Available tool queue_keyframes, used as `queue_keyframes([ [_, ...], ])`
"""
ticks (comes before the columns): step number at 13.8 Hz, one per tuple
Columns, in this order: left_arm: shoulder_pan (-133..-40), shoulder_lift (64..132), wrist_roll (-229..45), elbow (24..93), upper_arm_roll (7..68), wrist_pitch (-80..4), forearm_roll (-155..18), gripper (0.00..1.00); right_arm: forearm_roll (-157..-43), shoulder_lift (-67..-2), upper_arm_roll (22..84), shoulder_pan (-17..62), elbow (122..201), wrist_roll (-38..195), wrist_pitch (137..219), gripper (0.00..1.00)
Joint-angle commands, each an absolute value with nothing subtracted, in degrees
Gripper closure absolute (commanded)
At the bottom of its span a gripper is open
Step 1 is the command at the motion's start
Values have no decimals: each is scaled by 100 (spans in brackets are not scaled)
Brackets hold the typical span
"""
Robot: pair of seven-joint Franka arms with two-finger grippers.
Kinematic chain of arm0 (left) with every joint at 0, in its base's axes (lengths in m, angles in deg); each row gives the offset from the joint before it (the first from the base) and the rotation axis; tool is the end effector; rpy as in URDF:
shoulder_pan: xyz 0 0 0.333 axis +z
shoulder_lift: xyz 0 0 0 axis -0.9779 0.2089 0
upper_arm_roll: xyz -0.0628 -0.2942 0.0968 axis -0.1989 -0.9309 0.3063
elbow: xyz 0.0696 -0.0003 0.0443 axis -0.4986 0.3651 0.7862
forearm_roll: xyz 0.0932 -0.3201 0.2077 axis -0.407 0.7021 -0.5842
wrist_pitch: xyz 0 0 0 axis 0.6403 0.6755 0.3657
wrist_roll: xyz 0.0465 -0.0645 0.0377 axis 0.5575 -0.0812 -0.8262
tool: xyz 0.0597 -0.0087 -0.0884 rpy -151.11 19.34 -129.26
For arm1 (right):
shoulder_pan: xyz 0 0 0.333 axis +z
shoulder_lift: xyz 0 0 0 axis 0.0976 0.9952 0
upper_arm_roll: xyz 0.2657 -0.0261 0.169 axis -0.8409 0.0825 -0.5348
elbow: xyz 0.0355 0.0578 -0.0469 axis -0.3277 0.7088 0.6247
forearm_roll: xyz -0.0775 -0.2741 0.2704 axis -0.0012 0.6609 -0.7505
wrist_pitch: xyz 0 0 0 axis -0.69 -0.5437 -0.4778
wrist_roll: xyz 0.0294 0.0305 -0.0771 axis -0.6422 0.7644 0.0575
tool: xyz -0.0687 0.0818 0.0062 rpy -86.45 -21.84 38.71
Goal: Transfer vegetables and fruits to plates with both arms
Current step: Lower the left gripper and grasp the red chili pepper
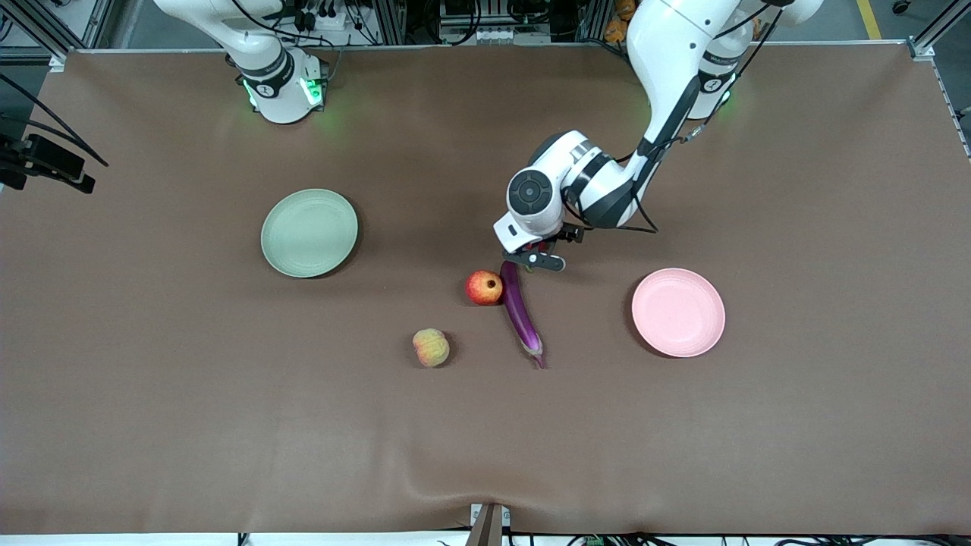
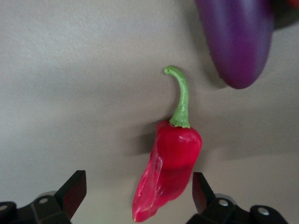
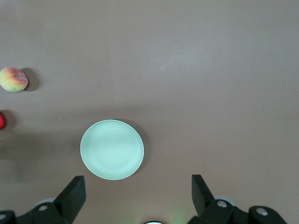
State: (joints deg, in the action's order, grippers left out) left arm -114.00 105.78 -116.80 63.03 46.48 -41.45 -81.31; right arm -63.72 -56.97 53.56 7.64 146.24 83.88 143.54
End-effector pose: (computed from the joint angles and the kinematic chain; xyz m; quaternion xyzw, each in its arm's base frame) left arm 0.4373 -0.4310 0.1958 -0.9791 0.1341 0.1316 0.0778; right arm 0.5410 -0.0339 0.6579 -0.9989 0.0378 0.0261 0.0084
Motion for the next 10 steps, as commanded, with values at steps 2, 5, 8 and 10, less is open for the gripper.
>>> queue_keyframes([
  [2, -11486, 10846, -11848, 6165, 4689, -4240, -8260, 0, -6461, -5714, 5321, 675, 14614, 8390, 14321, 0],
  [5, -11486, 10943, -11866, 6113, 4689, -4249, -8260, 0, -6461, -5706, 5321, 683, 14614, 8390, 14321, 0],
  [8, -11486, 10970, -11910, 6086, 4689, -4249, -8260, 0, -6461, -5688, 5312, 727, 14614, 8398, 14321, 0],
  [10, -11486, 10970, -12111, 6095, 4680, -4249, -8260, 25, -6461, -5688, 5312, 719, 14614, 8407, 14321, 0],
])
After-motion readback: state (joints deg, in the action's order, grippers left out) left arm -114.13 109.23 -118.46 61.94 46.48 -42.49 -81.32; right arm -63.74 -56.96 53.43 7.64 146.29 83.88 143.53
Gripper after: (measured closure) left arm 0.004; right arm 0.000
